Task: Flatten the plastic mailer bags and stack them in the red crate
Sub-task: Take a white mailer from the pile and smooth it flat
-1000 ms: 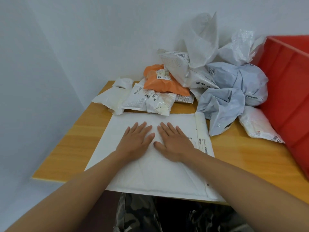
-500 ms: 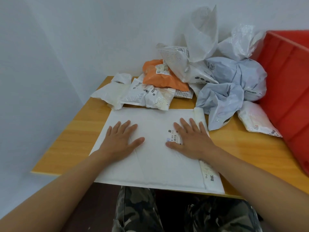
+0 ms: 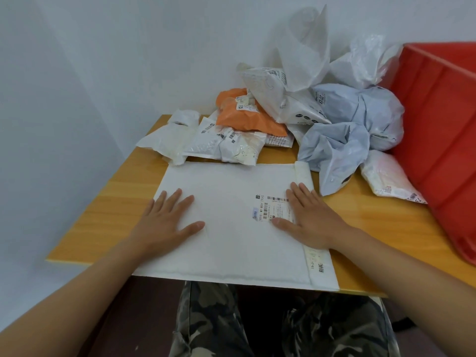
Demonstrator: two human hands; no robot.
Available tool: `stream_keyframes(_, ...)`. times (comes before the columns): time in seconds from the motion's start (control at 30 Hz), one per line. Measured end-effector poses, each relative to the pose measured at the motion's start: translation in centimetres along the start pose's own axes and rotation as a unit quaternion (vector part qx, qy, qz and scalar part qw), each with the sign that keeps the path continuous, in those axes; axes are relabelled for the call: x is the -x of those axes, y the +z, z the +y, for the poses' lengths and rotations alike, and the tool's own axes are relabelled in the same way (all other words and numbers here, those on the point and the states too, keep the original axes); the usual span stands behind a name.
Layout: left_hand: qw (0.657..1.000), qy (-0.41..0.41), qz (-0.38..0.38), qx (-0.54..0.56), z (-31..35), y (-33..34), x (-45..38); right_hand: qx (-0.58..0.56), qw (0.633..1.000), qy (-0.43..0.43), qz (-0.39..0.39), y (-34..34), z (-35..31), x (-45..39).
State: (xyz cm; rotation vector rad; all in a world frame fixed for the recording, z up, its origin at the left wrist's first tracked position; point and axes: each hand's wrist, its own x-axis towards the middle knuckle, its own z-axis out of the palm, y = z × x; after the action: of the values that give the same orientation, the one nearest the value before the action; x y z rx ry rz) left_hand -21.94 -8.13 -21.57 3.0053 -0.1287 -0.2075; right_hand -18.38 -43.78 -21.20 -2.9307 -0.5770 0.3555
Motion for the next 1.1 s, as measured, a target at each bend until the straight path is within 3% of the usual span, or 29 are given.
stream_keyframes(0.23, 1.0, -0.008, 0.008, 0.022, 1.0, -0.7, 0.5, 0.009, 1.0, 0.011, 0.012, -1.2, -1.9, 0.8)
stream_keyframes(0.5, 0.998, 0.058, 0.032, 0.019, 8.0, 1.8, 3.3, 0.013, 0.994, -0.106, -0.006, 1.7, -10.8, 3.1)
stream_keyframes(0.77, 0.998, 0.058, 0.007, 0.012, 7.6, 1.8, 3.1, 0.031, 0.995, -0.099, -0.003, 2.0, -10.6, 3.4)
stream_keyframes(0.9, 0.999, 0.018, 0.035, -0.003, 5.4, 1.3, 3.8, 0.044, 0.997, -0.06, 0.008, 1.4, -8.4, 5.1)
stream_keyframes(1.1, 1.0, -0.006, 0.009, -0.013, 4.9, 1.5, 4.3, 0.038, 0.999, -0.028, -0.021, 2.1, -6.6, 5.7)
